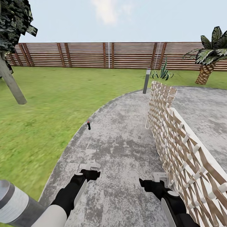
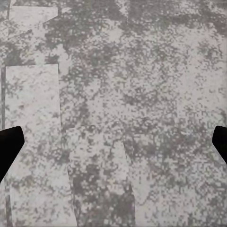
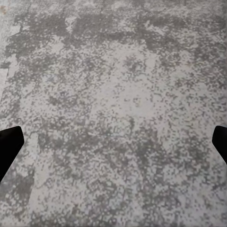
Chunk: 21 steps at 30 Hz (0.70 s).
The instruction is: Pick up the pesticide atomizer in the garden and spray insectifuge to fully cover both potted plants in the garden.
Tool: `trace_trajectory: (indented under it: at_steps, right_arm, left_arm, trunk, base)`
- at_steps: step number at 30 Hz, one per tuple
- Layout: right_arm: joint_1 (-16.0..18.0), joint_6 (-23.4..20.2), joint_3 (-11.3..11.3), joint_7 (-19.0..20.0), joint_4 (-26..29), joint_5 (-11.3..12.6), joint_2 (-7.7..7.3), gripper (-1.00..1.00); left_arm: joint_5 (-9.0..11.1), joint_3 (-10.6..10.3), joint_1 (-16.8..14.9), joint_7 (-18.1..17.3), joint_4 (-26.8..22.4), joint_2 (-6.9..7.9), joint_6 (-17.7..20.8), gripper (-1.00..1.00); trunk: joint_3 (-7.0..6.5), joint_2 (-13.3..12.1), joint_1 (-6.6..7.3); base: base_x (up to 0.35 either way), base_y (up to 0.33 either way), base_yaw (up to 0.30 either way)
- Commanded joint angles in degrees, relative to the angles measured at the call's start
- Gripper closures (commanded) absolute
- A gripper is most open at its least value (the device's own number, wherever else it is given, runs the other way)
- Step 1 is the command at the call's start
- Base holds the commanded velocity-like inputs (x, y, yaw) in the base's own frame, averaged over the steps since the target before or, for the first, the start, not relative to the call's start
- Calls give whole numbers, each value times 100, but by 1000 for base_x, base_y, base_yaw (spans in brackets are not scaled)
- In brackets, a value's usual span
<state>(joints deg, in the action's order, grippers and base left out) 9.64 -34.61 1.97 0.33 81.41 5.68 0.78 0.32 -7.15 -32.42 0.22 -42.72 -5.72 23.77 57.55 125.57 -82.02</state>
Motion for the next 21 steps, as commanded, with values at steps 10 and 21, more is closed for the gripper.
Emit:
trace_trajectory:
  at_steps: [10, 21]
  right_arm:
    - [2, -24, -10, -6, 7, 46, 1, -100]
    - [2, -23, -12, -6, 7, 47, 1, -100]
  left_arm:
    - [3, -6, -1, 2, -11, 1, 31, -100]
    - [3, -6, -1, -3, -10, 1, 31, -100]
  trunk:
    - [5, 2, 1]
    - [5, 2, 1]
  base:
    - [123, 0, 0]
    - [139, 25, 0]
